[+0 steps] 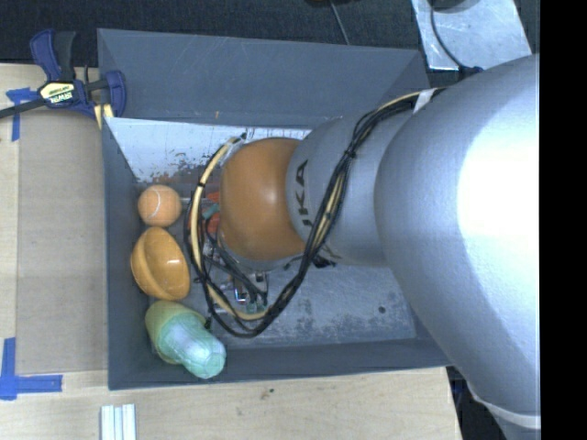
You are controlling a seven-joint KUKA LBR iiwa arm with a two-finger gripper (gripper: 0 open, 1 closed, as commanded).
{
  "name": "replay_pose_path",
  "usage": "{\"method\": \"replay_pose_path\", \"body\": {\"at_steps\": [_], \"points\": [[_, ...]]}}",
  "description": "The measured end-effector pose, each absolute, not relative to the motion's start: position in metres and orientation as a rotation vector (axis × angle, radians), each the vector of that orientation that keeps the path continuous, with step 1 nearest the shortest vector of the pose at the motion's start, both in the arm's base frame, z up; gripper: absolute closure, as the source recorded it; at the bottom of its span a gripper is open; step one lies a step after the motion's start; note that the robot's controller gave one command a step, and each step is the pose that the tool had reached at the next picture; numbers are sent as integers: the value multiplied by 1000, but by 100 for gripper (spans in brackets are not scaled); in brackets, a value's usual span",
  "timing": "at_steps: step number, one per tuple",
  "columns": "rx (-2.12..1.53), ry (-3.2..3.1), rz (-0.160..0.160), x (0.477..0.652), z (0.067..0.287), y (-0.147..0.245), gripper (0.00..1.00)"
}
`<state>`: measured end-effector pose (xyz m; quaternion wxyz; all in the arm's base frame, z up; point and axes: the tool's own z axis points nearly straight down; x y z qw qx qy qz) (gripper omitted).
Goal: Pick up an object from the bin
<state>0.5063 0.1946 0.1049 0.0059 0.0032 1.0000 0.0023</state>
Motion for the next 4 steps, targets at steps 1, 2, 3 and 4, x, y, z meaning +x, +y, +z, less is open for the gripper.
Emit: {"method": "replay_pose_path", "body": {"at_steps": [1,2,3,4], "points": [[25,3143,-25,505,75,216,0],[-354,3105,0,505,71,206,0],[-191,3130,-6,568,75,233,0],[-211,3117,-3,558,75,231,0]]}}
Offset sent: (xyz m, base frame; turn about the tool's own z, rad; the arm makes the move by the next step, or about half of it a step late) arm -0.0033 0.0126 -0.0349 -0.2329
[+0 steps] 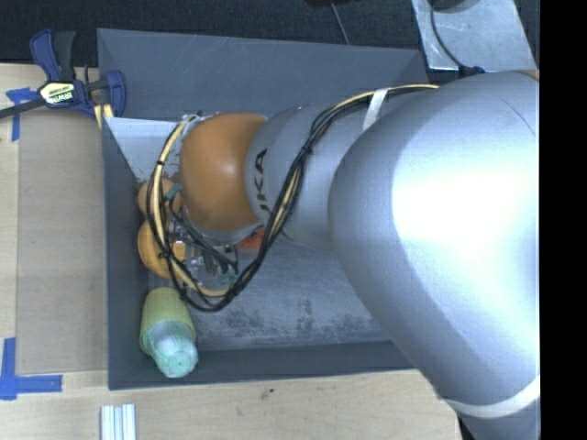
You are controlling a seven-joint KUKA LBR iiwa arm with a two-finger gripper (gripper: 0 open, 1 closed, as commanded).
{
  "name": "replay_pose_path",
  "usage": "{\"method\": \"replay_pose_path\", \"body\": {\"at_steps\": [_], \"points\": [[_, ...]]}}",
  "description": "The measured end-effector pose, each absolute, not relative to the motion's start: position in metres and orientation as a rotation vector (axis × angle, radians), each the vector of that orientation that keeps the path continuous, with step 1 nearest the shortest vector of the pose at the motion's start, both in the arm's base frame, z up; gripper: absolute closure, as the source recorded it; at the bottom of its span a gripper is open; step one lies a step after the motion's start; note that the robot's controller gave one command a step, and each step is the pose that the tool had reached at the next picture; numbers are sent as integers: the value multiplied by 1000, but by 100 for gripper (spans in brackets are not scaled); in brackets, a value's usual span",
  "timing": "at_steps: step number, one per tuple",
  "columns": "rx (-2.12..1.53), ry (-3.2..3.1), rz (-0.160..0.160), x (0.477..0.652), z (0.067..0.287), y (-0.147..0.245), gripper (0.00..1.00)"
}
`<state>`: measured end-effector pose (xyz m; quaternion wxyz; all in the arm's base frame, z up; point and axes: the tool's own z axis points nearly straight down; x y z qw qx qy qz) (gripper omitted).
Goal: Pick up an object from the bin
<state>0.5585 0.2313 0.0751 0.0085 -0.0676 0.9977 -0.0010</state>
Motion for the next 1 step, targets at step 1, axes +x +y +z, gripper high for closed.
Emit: {"method": "replay_pose_path", "body": {"at_steps": [1], "points": [[54,3140,-6,583,92,235,0]]}}
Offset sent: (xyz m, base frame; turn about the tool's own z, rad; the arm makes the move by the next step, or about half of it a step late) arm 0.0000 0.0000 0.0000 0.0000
